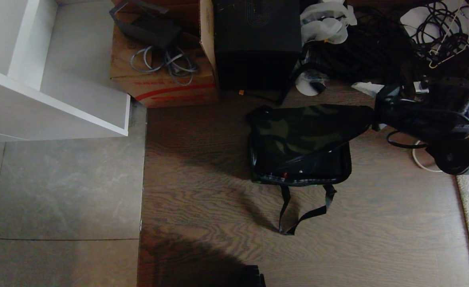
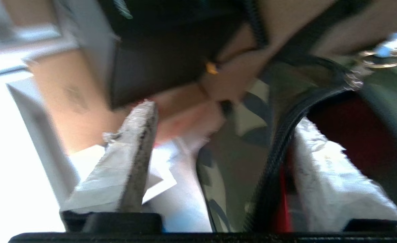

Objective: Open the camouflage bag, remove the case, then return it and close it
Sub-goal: Open the top of the storage box

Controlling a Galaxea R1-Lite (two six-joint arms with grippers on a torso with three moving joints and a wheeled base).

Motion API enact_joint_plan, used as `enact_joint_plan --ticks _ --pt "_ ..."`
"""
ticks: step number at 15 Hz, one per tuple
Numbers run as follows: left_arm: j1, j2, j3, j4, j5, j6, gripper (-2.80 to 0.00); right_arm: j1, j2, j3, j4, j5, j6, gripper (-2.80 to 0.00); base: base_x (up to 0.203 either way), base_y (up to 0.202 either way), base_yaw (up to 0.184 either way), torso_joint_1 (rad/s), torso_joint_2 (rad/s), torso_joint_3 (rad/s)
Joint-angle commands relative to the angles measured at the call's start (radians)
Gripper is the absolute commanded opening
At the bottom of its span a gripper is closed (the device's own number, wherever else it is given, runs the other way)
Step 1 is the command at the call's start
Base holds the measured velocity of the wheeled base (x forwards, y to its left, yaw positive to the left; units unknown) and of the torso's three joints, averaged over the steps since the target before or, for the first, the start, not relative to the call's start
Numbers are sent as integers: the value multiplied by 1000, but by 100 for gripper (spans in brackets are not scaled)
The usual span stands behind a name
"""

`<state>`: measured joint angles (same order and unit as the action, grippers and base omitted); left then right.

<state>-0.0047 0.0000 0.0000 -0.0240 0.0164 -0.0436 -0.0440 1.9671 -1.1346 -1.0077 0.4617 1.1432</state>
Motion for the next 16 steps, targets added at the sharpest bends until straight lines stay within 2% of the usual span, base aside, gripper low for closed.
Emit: enact_joint_plan --ticks 1,3,8,14,15,16 --pt "0 0 8 -1 1 -1 -280 -2 -19 -50 -9 3 91 0 0 0 0 0 0 0" --pt "0 0 8 -1 0 -1 -280 -6 -22 -91 -11 3 130 0 0 0 0 0 0 0" --pt "0 0 8 -1 0 -1 -280 -18 -11 -144 -18 1 130 0 0 0 0 0 0 0" --pt "0 0 8 -1 0 -1 -280 -20 2 -87 -75 3 108 0 0 0 0 0 0 0" --pt "0 0 9 -1 0 -1 -280 -22 -4 -61 -72 3 106 -280 0 0 0 0 0 0" --pt "0 0 8 -1 0 -1 -280 -23 -15 -31 -75 3 106 -280 0 0 0 0 0 0"
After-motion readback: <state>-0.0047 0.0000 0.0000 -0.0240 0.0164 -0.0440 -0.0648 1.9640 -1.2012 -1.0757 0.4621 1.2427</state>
